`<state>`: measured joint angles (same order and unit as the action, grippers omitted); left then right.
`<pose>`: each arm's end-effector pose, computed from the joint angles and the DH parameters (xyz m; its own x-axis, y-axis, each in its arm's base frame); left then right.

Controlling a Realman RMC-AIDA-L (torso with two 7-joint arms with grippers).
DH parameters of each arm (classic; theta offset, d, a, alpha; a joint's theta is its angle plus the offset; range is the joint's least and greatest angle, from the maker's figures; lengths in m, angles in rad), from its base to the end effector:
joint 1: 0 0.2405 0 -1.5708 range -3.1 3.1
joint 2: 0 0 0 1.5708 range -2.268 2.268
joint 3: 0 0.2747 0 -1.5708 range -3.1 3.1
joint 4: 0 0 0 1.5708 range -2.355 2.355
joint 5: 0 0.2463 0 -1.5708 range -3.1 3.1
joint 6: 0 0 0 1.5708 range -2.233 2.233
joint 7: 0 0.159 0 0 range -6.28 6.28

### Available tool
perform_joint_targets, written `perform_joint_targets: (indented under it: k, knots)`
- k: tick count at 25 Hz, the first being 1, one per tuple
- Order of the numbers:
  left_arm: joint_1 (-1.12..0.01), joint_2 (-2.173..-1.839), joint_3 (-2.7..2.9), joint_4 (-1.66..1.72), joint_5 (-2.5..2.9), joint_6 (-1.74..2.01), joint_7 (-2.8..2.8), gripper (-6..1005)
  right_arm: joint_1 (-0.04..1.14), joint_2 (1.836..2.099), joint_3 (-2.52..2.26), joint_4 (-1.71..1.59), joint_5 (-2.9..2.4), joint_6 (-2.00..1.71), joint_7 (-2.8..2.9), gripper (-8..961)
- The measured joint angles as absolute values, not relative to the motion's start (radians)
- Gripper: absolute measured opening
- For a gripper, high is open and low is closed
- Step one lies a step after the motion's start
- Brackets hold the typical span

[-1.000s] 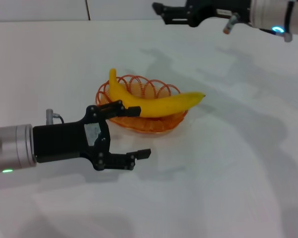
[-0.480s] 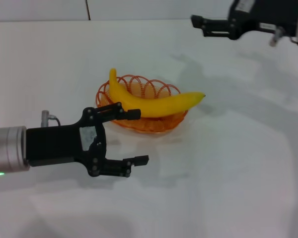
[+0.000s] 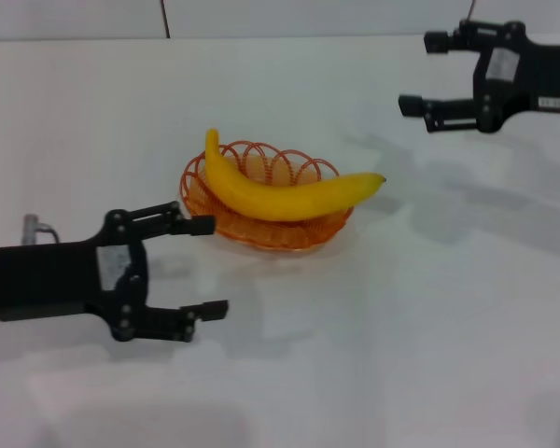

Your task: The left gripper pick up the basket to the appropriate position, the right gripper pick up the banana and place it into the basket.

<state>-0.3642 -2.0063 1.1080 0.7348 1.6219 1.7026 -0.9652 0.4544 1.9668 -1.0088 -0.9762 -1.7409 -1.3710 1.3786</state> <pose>-0.2777 0.3201 -0.0172 0.8399 -0.1120 0.5311 -0.0152 -0.9829 -0.1832 0.2537 0.4179 0.0521 0.9257 -0.0294 -0.3770 -0.2071 -0.8737 -0.4402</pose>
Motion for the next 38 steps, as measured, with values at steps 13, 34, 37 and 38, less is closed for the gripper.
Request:
perform_joint_targets:
  k: [13, 34, 37, 38]
  knots:
    - [-0.333, -1.977, 0.986, 0.777, 1.702, 1.75, -1.043, 880, 0.478, 1.964, -1.007, -0.942, -1.918, -1.458, 1.376, 851]
    - [-0.327, -1.989, 0.874, 0.801, 1.824, 1.75, -1.09, 880, 0.502, 1.984, -1.005, -0.922, -2.046, -1.482, 1.401, 852]
    - [-0.327, -1.99, 0.873, 0.801, 1.824, 1.749, -1.091, 880, 0.503, 1.985, -1.005, -0.914, -2.047, -1.482, 1.398, 852]
    - [-0.327, -1.99, 0.873, 0.801, 1.824, 1.749, -1.091, 880, 0.503, 1.985, -1.005, -0.913, -2.047, -1.482, 1.397, 852]
